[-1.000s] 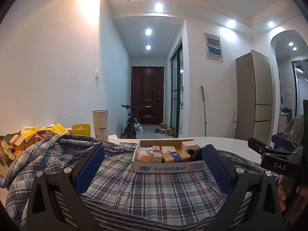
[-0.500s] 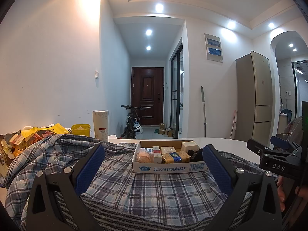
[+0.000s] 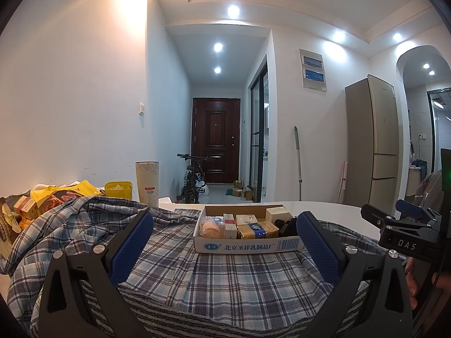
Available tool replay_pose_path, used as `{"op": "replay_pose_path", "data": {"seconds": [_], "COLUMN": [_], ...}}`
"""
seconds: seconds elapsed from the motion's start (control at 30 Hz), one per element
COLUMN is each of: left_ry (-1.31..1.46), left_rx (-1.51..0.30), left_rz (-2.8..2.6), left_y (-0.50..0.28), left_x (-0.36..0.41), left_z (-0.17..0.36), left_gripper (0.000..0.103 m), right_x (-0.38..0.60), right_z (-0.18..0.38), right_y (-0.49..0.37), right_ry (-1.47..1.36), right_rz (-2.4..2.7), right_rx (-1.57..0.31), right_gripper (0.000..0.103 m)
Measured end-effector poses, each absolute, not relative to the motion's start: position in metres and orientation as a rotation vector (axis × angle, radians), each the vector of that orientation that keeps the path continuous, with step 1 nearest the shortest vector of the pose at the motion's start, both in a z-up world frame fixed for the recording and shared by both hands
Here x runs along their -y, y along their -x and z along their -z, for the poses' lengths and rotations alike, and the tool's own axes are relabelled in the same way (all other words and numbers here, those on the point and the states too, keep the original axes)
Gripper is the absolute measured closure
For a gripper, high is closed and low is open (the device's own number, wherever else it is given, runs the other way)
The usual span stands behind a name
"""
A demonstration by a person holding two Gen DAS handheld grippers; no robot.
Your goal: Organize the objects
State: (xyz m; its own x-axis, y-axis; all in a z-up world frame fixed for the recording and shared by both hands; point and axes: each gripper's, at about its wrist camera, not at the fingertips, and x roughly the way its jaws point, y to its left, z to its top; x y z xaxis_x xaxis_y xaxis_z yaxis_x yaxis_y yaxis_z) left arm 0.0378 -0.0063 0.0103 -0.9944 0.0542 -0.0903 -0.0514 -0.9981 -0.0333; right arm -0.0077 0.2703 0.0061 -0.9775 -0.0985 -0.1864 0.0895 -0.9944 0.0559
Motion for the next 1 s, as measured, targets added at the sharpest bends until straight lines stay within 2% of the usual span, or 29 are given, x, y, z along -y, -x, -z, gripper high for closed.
{"op": "replay_pose_path", "data": {"seconds": [1.0], "left_ry": [0.142], "left_rx": [0.047], "left_rz": [-3.086], "left_y": [-0.0376], "left_x": [0.0056], "left_z": [-0.0103], "left_gripper": [0.0], "right_x": [-0.2702], "right_z": [-0.0038], "right_y": [0.0081], "right_ry": [-0.305], "right_rz": [3.032], "right_rx": [0.069], "right_gripper": [0.0]}}
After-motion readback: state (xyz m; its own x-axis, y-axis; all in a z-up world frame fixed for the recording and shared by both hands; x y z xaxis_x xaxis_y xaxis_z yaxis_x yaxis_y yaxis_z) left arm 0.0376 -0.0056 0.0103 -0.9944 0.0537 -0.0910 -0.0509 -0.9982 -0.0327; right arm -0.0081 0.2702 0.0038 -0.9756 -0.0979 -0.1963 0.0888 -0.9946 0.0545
